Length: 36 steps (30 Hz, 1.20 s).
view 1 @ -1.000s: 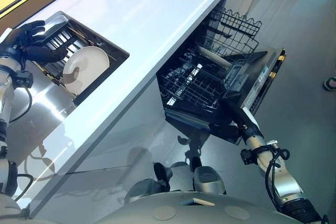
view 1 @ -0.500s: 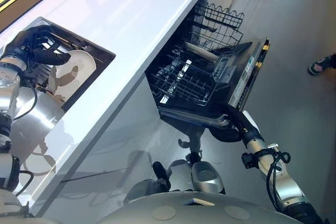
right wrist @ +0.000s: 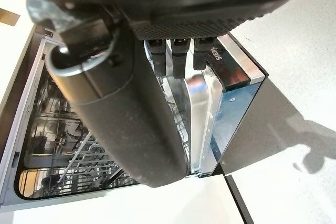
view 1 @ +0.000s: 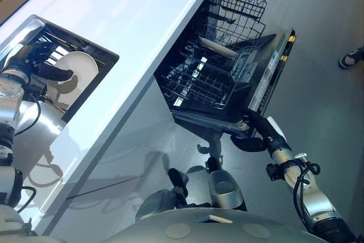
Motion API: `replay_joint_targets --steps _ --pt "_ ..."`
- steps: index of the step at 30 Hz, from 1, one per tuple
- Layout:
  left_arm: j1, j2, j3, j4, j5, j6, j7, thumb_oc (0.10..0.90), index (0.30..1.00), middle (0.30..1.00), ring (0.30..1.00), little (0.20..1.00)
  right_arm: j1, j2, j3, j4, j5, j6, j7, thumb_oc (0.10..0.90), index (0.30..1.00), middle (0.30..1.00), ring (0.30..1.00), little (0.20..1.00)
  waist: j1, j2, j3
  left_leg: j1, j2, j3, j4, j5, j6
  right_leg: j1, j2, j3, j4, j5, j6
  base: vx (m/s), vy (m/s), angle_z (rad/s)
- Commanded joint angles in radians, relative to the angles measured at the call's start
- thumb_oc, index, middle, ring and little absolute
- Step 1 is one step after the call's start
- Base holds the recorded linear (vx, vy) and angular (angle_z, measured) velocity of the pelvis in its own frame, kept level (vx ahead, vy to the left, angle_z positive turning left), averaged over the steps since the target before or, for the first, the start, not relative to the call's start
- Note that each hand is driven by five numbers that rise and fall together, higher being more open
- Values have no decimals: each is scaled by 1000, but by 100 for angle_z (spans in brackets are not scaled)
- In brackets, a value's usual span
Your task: Pick up plates and place into dishwasher.
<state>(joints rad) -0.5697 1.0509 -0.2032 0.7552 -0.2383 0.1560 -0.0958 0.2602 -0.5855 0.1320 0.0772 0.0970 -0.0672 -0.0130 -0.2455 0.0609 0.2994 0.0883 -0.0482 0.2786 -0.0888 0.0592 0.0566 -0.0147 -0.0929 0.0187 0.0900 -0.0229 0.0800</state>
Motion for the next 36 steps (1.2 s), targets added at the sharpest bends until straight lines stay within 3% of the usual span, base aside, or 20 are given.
replay_joint_targets --steps 1,8,11,14,16,17,18,19,20,28,36 --pt "-138 82 42 35 51 -5 41 800 900 900 900 900 -48 -20 -24 -67 13 -80 -41 800 900 900 900 900 1 0 -46 -38 -57 -26 139 -164 18 -159 11 28 82 100 86 -33 0 -1" --pt "-117 94 59 56 51 3 9 800 900 900 900 900 -47 -24 -37 -64 17 -89 -44 800 900 900 900 900 6 -8 -32 -47 -54 -24 147 -163 15 -158 11 23 70 100 87 -20 -5 0" --pt "-100 88 66 44 -7 -3 -60 800 900 900 900 900 -46 -20 -39 -68 19 -86 -45 800 900 900 900 900 8 -11 -31 -47 -53 -25 145 -163 15 -159 12 21 67 101 89 -4 -11 0" --pt "-104 77 46 23 -92 16 -213 800 900 900 900 900 -44 -19 -42 -70 18 -80 -42 800 900 900 900 900 8 -12 -30 -44 -52 -25 141 -161 16 -158 14 18 67 103 90 -4 -10 0" --pt "-109 76 22 2 -150 32 -324 580 712 712 712 680 -43 -22 -52 -68 24 -81 -34 800 900 900 900 900 7 -9 -29 -40 -51 -24 136 -158 16 -160 17 17 66 105 90 -6 -4 2" --pt "-105 79 6 -14 -205 36 -403 388 547 547 547 488 -37 -26 -60 -71 29 -81 -26 800 900 900 900 900 4 -4 -24 -33 -51 -27 133 -159 17 -154 18 15 66 100 91 0 0 0" --pt "-99 80 0 -25 -232 43 -454 325 493 493 493 425 -34 -26 -63 -70 28 -84 -22 800 900 900 900 900 4 -1 -23 -30 -51 -26 131 -159 17 -153 17 13 65 101 91 0 0 0" --pt "-91 81 -5 -37 -253 32 -486 185 373 373 373 285 -33 -25 -67 -66 30 -88 -18 800 900 900 900 900 7 1 -25 -32 -51 -22 130 -157 16 -154 17 14 61 106 91 0 0 0" --pt "-84 80 -10 -52 -280 30 -500 100 300 300 300 200 -30 -25 -69 -66 31 -89 -17 800 900 900 900 900 5 4 -22 -25 -52 -24 129 -159 17 -149 17 11 63 102 92 0 0 0" --pt "-43 74 18 -199 -452 -7 -483 100 300 300 300 200 -34 -4 -55 -63 36 -85 -4 800 900 900 900 900 25 19 -49 -6 -53 -31 110 -151 12 -111 18 -8 32 78 89 -19 -38 9" --pt "-44 106 65 -192 -453 -20 -454 100 300 300 300 200 -54 32 -6 -50 36 -78 -5 800 900 900 900 900 57 27 -107 25 -46 -47 79 -143 0 -42 22 -43 -11 47 81 -35 -94 5"
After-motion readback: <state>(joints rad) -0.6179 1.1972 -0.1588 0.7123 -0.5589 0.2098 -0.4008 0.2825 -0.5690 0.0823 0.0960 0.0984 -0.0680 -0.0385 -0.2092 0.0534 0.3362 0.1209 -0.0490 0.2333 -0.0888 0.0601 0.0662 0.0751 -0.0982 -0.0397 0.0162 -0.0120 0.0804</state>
